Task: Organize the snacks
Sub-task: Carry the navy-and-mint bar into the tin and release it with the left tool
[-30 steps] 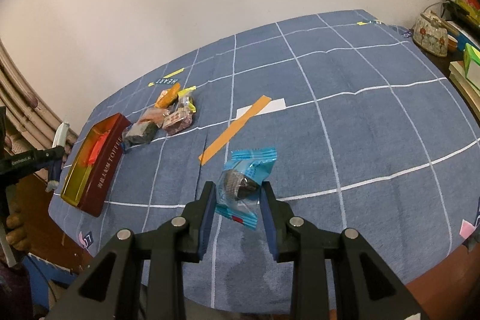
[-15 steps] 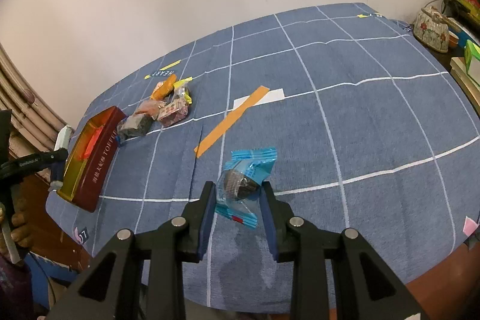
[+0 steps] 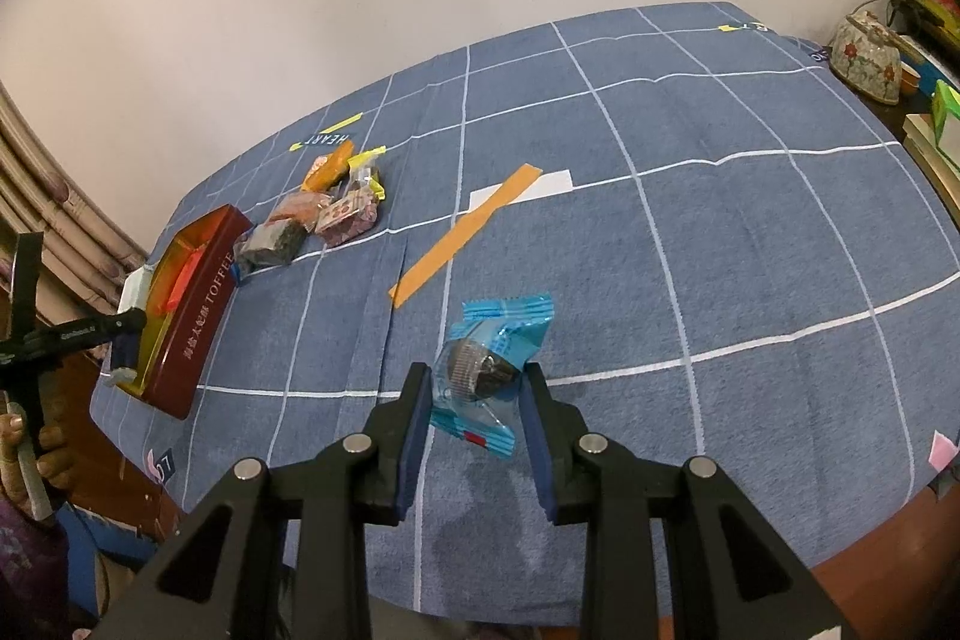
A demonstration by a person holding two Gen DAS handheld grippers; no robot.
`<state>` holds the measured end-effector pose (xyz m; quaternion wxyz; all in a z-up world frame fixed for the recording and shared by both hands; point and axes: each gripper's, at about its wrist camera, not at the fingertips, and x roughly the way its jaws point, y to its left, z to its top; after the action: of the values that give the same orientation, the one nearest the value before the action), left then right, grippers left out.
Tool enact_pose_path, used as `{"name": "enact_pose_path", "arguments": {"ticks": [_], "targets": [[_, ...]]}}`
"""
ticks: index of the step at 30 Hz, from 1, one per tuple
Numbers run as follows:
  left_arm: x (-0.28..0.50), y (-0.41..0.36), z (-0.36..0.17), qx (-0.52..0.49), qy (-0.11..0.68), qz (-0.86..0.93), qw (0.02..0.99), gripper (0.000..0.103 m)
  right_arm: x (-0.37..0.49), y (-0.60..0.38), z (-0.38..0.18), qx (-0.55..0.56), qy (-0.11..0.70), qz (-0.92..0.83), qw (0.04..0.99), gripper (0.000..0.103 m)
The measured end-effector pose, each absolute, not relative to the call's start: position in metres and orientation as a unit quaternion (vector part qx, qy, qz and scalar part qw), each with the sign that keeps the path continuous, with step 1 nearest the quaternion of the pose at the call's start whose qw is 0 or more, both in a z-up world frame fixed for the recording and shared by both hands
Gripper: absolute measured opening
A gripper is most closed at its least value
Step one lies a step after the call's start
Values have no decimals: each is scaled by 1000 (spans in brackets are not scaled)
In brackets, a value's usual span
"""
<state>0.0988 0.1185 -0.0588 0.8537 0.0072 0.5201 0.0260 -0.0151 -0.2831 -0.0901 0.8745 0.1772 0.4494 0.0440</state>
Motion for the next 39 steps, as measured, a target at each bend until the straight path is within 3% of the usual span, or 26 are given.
{"name": "enact_pose_path", "arguments": {"ticks": [39], "targets": [[118,174,-90,47,523,97,845,46,-12,-280,-100,173,471,50,863,30]]}}
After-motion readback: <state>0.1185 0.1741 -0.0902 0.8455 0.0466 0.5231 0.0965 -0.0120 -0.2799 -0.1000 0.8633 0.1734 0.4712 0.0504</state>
